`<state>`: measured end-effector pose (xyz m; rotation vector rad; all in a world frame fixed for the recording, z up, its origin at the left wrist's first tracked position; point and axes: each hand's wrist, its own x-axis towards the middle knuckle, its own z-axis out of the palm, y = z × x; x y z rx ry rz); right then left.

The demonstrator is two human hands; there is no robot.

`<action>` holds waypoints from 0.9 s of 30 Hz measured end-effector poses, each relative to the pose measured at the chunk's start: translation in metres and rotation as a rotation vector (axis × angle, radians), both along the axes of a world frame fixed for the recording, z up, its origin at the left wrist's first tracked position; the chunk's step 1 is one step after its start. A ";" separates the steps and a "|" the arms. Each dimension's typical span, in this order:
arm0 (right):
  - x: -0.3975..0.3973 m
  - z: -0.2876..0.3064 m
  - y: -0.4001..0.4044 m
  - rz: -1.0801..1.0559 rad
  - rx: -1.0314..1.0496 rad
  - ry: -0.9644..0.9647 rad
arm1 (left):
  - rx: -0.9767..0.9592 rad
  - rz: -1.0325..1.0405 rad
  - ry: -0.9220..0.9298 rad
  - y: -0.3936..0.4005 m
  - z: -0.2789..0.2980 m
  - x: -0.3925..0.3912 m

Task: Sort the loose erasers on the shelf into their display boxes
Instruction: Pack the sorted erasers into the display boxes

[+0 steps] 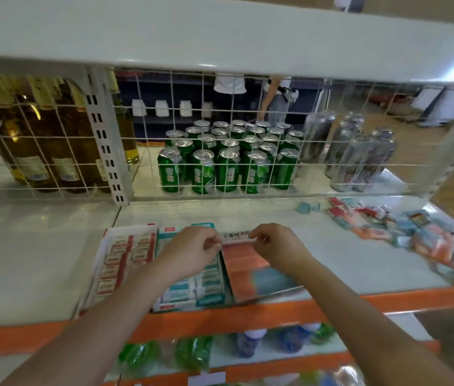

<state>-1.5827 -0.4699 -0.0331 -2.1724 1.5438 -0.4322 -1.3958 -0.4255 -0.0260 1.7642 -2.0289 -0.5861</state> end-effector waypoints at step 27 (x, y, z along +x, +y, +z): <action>-0.305 -0.014 -0.084 -0.417 -0.007 0.053 | 0.026 0.004 0.042 -0.120 -0.040 -0.276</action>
